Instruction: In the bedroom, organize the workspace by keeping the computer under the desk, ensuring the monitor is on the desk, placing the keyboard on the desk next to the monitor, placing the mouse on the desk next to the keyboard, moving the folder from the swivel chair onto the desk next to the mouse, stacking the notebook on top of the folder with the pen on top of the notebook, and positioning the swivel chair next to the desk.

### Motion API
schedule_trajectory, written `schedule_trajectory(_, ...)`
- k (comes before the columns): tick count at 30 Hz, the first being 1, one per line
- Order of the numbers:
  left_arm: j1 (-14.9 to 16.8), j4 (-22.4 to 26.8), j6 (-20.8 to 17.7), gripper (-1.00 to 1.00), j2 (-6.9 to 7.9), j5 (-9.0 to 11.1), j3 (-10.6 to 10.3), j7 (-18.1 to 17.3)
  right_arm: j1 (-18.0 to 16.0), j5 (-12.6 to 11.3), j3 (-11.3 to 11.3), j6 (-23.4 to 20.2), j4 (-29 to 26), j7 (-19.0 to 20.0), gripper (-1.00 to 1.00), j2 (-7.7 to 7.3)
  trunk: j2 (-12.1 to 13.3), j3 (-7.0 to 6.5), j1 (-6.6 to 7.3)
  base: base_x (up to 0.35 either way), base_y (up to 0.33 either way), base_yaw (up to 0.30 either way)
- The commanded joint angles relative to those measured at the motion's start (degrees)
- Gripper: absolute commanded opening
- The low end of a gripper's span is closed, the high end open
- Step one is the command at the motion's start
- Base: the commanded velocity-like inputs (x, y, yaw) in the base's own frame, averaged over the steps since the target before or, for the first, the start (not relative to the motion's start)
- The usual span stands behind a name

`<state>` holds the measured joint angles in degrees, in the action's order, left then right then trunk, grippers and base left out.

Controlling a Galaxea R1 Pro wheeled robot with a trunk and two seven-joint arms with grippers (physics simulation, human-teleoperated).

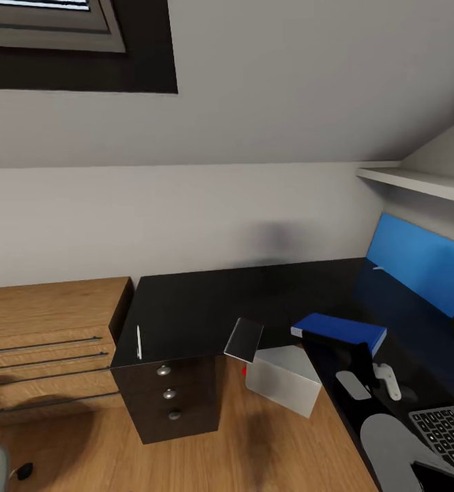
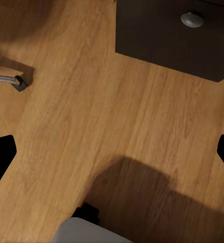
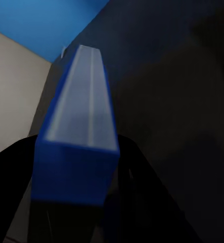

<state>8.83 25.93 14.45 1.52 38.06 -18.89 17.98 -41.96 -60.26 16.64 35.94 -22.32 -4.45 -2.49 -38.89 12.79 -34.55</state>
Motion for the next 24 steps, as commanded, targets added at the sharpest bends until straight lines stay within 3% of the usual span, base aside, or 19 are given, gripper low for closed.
schedule_trajectory(1,0.04,0.03,0.23,1.00,0.07,0.44,-0.54,0.39,-0.17,-0.04,-0.03,0.10,0.21,-0.21,-1.00,-0.05,-0.07,0.09,-0.01,0.000,0.000,0.000)
schedule_trajectory(10,0.04,0.04,0.23,1.00,0.07,0.44,-0.62,0.39,-0.40,-0.41,0.34,-0.03,0.77,-0.21,-1.00,0.11,-0.07,0.09,-0.01,0.000,0.000,0.000)
schedule_trajectory(11,0.04,0.03,0.23,1.00,0.07,0.44,-0.62,0.39,-0.40,-1.46,0.73,-0.01,0.78,-0.21,-1.00,0.19,-0.07,0.09,-0.01,0.000,0.000,0.000)
schedule_trajectory(13,0.04,0.03,0.23,1.00,0.07,0.44,-0.62,0.39,-0.40,-6.44,1.12,0.00,0.79,-0.19,-1.00,0.26,-0.07,0.09,-0.01,0.000,0.000,0.000)
schedule_trajectory(14,0.04,0.02,0.23,1.00,0.07,0.44,-0.62,0.39,-0.40,-7.84,1.16,0.02,0.77,-0.18,-1.00,0.27,-0.07,0.09,-0.01,0.000,0.000,0.000)
schedule_trajectory(16,0.04,0.04,0.23,1.00,0.07,0.44,-0.62,0.39,-0.40,-13.35,1.20,0.08,0.73,0.00,-1.00,0.28,-0.07,0.09,-0.01,0.000,0.000,0.000)
schedule_trajectory(18,0.04,0.04,0.23,1.00,0.07,0.44,-0.62,0.39,-0.40,-16.77,1.15,0.13,0.66,0.13,-1.00,0.27,-0.07,0.09,-0.01,0.000,0.000,0.000)
schedule_trajectory(24,0.04,0.06,0.23,1.00,0.07,0.44,-0.62,0.39,-0.40,-18.98,1.05,0.10,0.62,0.22,-1.00,0.28,-0.07,0.09,-0.01,0.000,0.000,0.000)
